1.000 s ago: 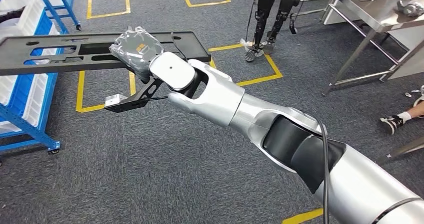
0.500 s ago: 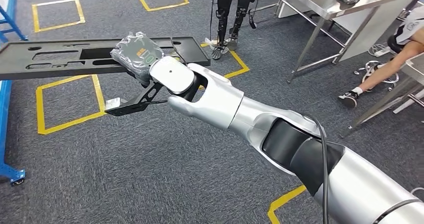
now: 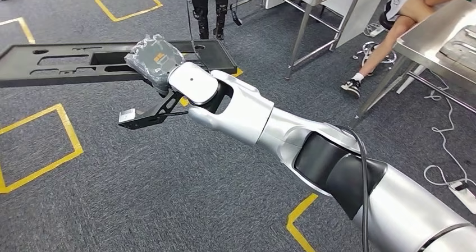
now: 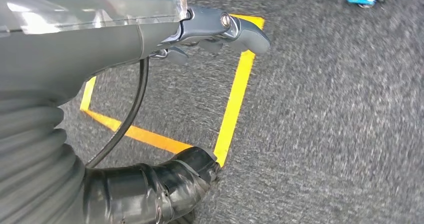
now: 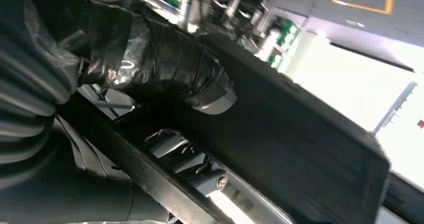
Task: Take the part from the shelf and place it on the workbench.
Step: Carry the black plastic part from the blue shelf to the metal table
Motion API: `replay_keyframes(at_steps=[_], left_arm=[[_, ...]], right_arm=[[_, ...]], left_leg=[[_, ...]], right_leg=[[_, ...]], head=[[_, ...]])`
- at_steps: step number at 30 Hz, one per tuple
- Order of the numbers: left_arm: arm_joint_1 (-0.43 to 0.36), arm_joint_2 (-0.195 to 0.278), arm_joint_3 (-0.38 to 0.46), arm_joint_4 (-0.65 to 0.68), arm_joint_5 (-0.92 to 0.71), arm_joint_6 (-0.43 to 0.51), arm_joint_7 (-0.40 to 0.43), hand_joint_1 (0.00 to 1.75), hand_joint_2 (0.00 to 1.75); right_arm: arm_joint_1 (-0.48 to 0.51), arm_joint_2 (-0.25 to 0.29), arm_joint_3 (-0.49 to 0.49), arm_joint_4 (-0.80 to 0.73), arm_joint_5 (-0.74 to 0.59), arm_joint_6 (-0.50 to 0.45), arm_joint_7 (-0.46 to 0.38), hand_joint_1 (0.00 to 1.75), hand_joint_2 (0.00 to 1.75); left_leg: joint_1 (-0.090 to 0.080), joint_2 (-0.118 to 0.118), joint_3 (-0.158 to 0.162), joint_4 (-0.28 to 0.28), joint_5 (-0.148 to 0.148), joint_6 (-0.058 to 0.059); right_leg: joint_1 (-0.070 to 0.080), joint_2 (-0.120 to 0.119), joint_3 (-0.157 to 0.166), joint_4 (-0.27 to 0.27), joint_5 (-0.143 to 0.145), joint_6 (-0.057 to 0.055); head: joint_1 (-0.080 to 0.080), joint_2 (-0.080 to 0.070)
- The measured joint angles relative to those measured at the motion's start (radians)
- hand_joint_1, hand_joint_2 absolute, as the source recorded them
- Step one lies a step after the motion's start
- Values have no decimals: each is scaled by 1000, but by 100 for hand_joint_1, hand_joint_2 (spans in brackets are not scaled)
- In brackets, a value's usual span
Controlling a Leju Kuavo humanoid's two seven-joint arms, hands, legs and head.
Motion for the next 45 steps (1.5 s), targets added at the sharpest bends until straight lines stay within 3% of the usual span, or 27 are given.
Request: replay_keyframes(at_steps=[1,2,4,6,7,9,11,13,15,16,18,19,21,22,24,26,28,30,31,33,35,37,39,40,42,43,45], left_arm=[[1,1,0,0,-1,0,1,0,175],[1,1,0,0,-1,0,1,0,175],[3,1,0,0,-2,0,1,0,175],[3,0,0,0,-3,0,2,0,175],[2,0,0,0,-3,0,2,0,175],[-1,0,0,0,-4,0,1,0,175],[-2,0,0,0,-6,-1,-1,0,175],[0,1,0,0,-6,-1,-3,0,175],[1,1,0,0,-8,-1,-4,0,175],[1,1,0,0,-9,-1,-5,0,175],[-1,1,0,0,-13,-1,-7,0,175],[-1,1,0,0,-15,-1,-8,0,175],[-1,-1,0,0,-17,-1,-8,0,175],[-1,-1,1,0,-17,-1,-9,0,175],[-5,-2,1,0,-19,-1,-9,0,175],[-8,-2,1,0,-20,-1,-8,0,175],[-8,0,1,0,-21,-1,-8,0,175],[-5,4,1,0,-23,-1,-7,0,175],[-4,5,1,0,-25,-1,-7,0,175],[-4,8,1,0,-28,-1,-6,0,175],[-2,9,1,0,-30,-1,-6,0,175],[-1,10,1,0,-32,-1,-5,0,175],[-3,9,1,0,-33,-1,-5,0,175],[-4,9,1,0,-34,-1,-5,0,175],[-5,9,2,0,-35,-2,-6,0,175],[-4,9,2,0,-35,-2,-6,0,175],[-1,9,2,0,-35,-2,-6,0,175]], right_arm=[[3,0,1,0,0,0,0,175,175],[4,0,2,0,0,0,0,175,175],[4,0,2,0,0,0,2,175,175],[2,2,3,0,0,0,3,175,175],[2,2,3,0,0,0,3,175,175],[4,0,3,2,0,0,3,175,175],[1,-3,3,5,0,1,3,175,175],[-2,-4,3,6,1,2,3,175,175],[-2,-4,4,8,2,5,4,175,175],[-2,-4,6,9,2,5,4,175,175],[-4,-4,8,11,2,6,4,175,175],[-6,-4,8,11,2,6,4,175,175],[-13,-2,8,11,2,6,4,175,175],[-17,0,8,12,3,6,4,175,175],[-19,1,8,14,3,6,4,175,175],[-22,2,8,16,3,6,4,175,175],[-27,9,9,17,3,8,4,175,175],[-28,17,10,19,3,11,2,175,175],[-27,19,12,20,3,13,1,175,175],[-28,22,15,23,3,15,0,175,175],[-34,26,16,24,3,15,0,175,175],[-39,31,17,25,3,16,1,175,175],[-39,31,18,27,3,17,1,175,175],[-40,30,19,27,3,18,1,175,175],[-44,26,19,29,3,18,2,175,175],[-46,26,19,29,3,18,2,175,175],[-43,25,20,30,3,18,2,175,175]], left_leg=[[3,-1,-6,-5,22,-4],[7,-4,5,-46,60,-9],[18,-45,53,-168,124,-21],[24,-88,78,-228,135,-19],[22,-95,79,-231,130,-13],[21,-69,81,-235,132,1],[23,-43,85,-242,136,13],[18,-18,87,-245,134,23],[12,10,88,-245,131,28],[9,23,90,-245,128,30],[5,48,100,-245,120,30],[3,58,106,-246,116,29],[0,81,115,-250,110,24],[-2,94,119,-253,107,21],[-4,114,130,-260,101,14],[-2,78,129,-233,78,8],[1,19,79,-129,28,5],[2,2,10,-12,-6,-1],[3,1,-9,6,4,-3],[7,-8,5,-69,79,-9],[15,-52,48,-183,137,-13],[16,-84,67,-226,140,-7],[15,-67,71,-232,140,4],[16,-55,75,-236,142,9],[19,-31,81,-245,143,22],[17,-19,84,-246,142,26],[14,7,87,-247,137,31]], right_leg=[[-3,17,0,5,-2,3],[-7,33,0,12,-7,8],[-14,61,-7,36,-21,23],[-18,88,-25,57,-27,37],[-19,101,-33,60,-25,43],[-22,118,-41,60,-21,52],[-19,73,-63,101,-45,60],[-18,3,-120,216,-100,67],[-22,-20,-176,320,-131,70],[-23,-24,-180,324,-120,68],[-18,-38,-132,227,-57,56],[-11,-61,-95,159,-31,47],[9,-101,-49,67,-9,29],[16,-106,-44,55,-15,24],[14,-83,-34,37,-13,19],[4,-59,-13,13,-8,14],[-1,-35,-1,3,-7,8],[-2,-5,2,6,-10,4],[-3,12,2,9,-12,6],[-7,43,4,22,-22,13],[-12,70,-3,43,-35,25],[-16,95,-17,57,-39,37],[-19,117,-26,58,-36,47],[-17,108,-29,63,-40,51],[-15,50,-58,120,-72,61],[-15,12,-87,177,-98,66],[-21,-19,-155,299,-138,73]], head=[[0,0],[0,0],[-1,0],[-1,0],[-2,0],[-2,0],[-1,0],[0,0],[0,0],[0,0],[0,0],[0,0],[0,0],[0,0],[-1,0],[-1,0],[-1,0],[-1,0],[-1,0],[-1,0],[-1,0],[-1,0],[-1,0],[-1,0],[0,0],[1,0],[1,0]])
